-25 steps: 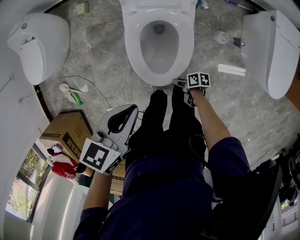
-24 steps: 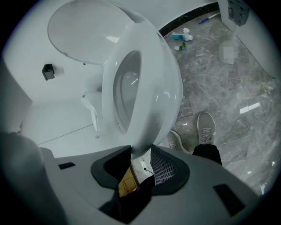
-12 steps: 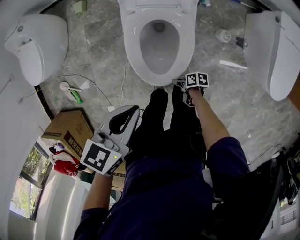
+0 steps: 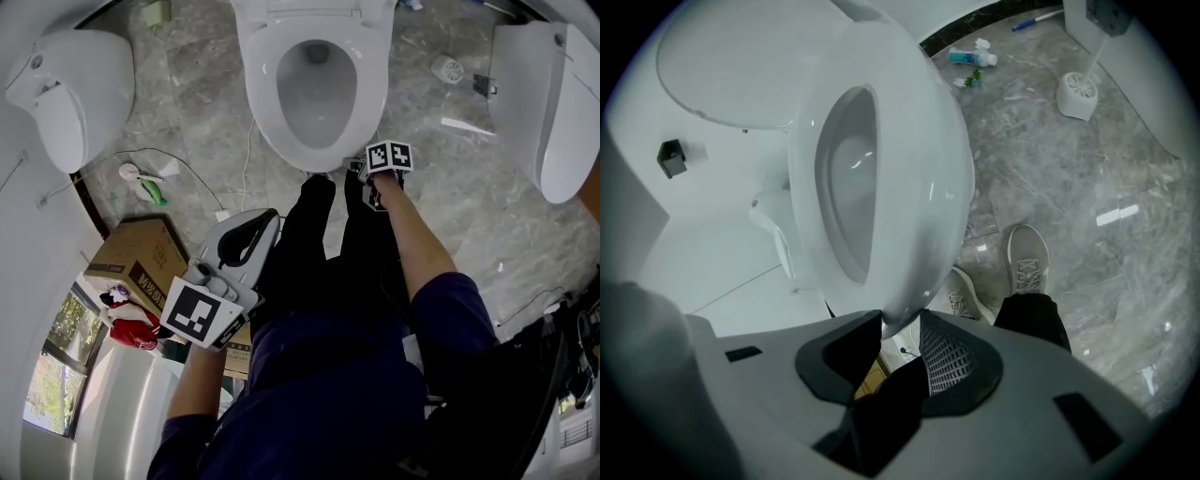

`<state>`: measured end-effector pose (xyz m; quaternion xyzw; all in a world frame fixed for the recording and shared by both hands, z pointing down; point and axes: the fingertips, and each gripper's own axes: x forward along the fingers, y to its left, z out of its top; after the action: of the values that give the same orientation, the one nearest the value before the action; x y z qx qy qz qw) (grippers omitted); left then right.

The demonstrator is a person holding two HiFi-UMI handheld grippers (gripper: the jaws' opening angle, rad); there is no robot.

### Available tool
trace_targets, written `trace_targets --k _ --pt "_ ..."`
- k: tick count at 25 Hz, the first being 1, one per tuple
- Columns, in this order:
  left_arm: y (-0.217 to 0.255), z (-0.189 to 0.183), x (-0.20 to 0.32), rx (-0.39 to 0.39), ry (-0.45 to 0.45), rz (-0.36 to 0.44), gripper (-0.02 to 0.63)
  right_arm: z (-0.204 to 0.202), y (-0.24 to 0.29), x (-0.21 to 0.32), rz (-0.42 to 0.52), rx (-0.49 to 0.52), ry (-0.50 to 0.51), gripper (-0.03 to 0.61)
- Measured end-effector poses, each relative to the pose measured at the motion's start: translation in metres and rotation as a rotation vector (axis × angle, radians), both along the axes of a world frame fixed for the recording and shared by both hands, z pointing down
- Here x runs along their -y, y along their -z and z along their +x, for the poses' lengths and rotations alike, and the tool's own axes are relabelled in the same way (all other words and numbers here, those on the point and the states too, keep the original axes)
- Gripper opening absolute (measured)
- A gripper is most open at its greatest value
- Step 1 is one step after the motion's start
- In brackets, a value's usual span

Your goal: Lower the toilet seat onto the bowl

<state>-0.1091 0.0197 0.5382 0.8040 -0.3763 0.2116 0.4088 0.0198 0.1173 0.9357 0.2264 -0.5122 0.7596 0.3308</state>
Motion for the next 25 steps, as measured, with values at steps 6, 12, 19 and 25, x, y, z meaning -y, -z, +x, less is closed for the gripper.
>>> trace_targets --k 6,12,19,25 --pt "0.006 0.007 0.007 -0.009 -0.006 0.022 0.002 0.008 0.007 0.002 0.025 -0.027 0.029 0.078" --pt "0.029 0.015 0.006 -0.025 -0.045 0.09 0.002 0.01 0.055 0.04 0.193 0.042 -0.057 0.044" --pt "0.089 0.027 0.007 -0.044 -0.062 0.221 0.002 -0.016 0.207 0.11 0.604 0.235 -0.046 0.025" --pt "0.142 0.031 0.009 -0.062 -0.054 0.355 0.002 -0.036 0.383 0.14 0.972 0.384 0.085 0.025"
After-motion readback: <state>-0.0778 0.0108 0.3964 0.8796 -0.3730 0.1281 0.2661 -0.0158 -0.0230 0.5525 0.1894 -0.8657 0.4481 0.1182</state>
